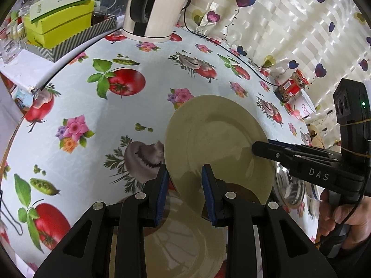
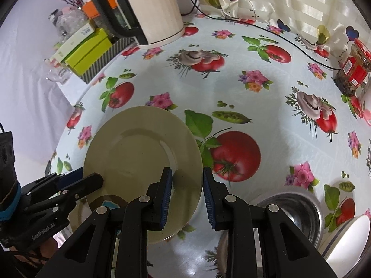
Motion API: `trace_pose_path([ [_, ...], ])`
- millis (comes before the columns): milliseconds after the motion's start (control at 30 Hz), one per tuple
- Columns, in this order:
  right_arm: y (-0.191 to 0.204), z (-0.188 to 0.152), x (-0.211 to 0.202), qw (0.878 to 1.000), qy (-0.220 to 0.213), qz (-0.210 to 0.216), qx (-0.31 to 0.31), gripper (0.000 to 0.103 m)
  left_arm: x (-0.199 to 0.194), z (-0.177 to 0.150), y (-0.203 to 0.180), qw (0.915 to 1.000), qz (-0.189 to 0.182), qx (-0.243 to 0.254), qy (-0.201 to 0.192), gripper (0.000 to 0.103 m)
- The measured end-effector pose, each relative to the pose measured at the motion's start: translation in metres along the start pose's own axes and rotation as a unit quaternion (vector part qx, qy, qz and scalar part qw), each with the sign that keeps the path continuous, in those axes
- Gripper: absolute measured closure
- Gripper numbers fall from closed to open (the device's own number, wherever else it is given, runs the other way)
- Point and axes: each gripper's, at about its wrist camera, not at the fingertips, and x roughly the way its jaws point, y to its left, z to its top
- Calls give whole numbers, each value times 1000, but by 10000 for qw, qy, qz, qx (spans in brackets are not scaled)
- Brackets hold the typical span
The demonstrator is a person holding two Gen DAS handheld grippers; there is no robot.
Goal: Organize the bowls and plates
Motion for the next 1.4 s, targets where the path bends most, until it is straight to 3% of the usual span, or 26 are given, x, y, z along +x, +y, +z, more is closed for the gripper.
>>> trace_pose_path([
  [667, 45, -38, -6, 9997, 47, 217, -138, 77, -40, -35, 29, 9998, 84, -129, -132, 74],
  [1400, 74, -69, 8, 9987, 305, 263, -306, 77, -47, -69, 52, 9993, 262, -269, 51, 74],
])
